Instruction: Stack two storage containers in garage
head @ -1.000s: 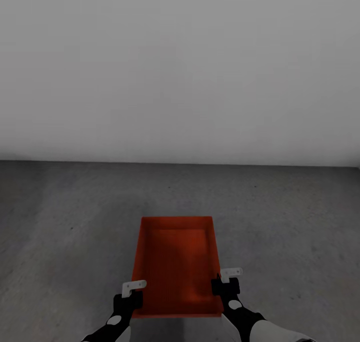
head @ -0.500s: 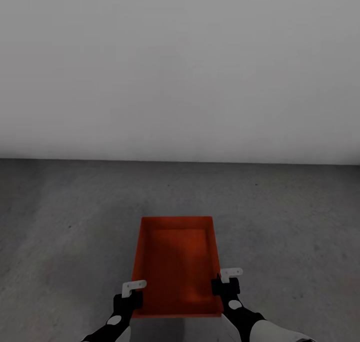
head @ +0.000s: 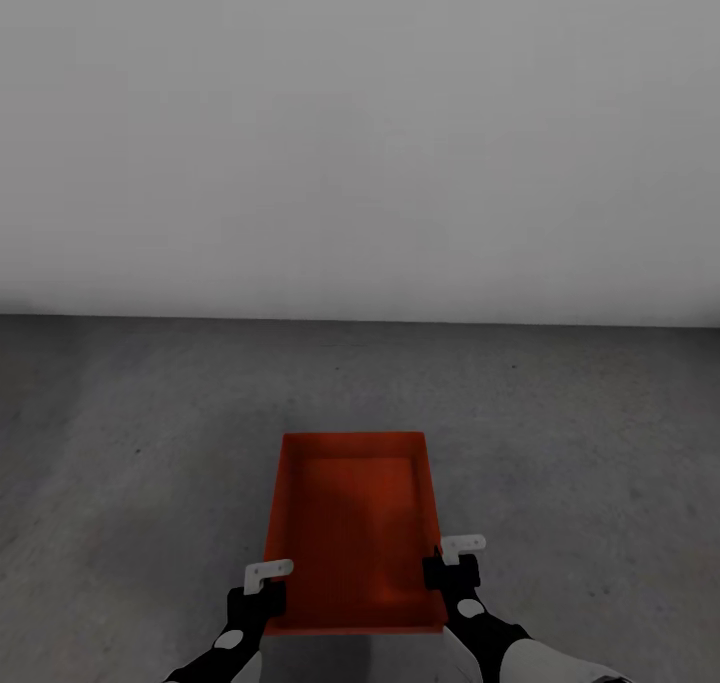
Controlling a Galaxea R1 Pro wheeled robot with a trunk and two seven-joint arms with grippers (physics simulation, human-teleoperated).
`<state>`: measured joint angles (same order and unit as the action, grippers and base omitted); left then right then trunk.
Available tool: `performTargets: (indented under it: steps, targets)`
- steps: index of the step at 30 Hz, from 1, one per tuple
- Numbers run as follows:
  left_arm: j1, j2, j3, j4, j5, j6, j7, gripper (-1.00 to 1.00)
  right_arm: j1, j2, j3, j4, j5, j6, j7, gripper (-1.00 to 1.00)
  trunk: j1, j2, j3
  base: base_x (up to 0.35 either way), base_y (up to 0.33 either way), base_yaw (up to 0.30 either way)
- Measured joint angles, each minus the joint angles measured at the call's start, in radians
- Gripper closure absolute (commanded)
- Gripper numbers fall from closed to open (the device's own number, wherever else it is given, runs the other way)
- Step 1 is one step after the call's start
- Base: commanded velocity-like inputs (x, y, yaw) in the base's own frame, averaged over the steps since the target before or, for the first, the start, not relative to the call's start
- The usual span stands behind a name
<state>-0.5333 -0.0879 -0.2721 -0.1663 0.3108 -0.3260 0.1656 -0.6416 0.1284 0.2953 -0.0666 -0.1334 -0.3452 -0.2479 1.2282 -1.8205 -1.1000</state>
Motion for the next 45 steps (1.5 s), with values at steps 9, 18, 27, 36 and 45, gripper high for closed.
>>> performTargets:
  steps: [9,18,27,36,45]
  targets:
    - [0.0,0.0,0.001,0.0,-0.001,0.0,0.0,1.0,0.0,0.0,0.0,0.0,0.0,0.0,0.0,1.0,0.0,0.0,0.0,0.0,0.0,0.0]
    - [0.0,-0.001,0.004,0.0,-0.006,0.0,0.003,1.0,0.0,0.0,0.001,0.0,0.001,0.0,-0.002,1.0,0.0,0.0,0.0,0.0,0.0,0.0]
    - [0.0,0.0,0.011,-0.002,-0.008,-0.033,0.022,-1.0,0.001,0.002,-0.054,0.003,-0.002,0.004,0.034,-1.0,0.0,0.0,0.0,0.0,0.0,0.0]
    - [0.0,-0.001,0.011,-0.002,-0.009,-0.033,0.022,-1.0,0.0,0.002,-0.054,0.003,-0.002,0.004,0.034,-1.0,0.0,0.0,0.0,0.0,0.0,0.0]
    - [0.0,-0.001,0.011,-0.002,-0.005,-0.034,0.023,-1.0,0.0,0.002,-0.054,0.003,-0.002,0.004,0.034,-1.0,0.0,0.0,0.0,0.0,0.0,0.0]
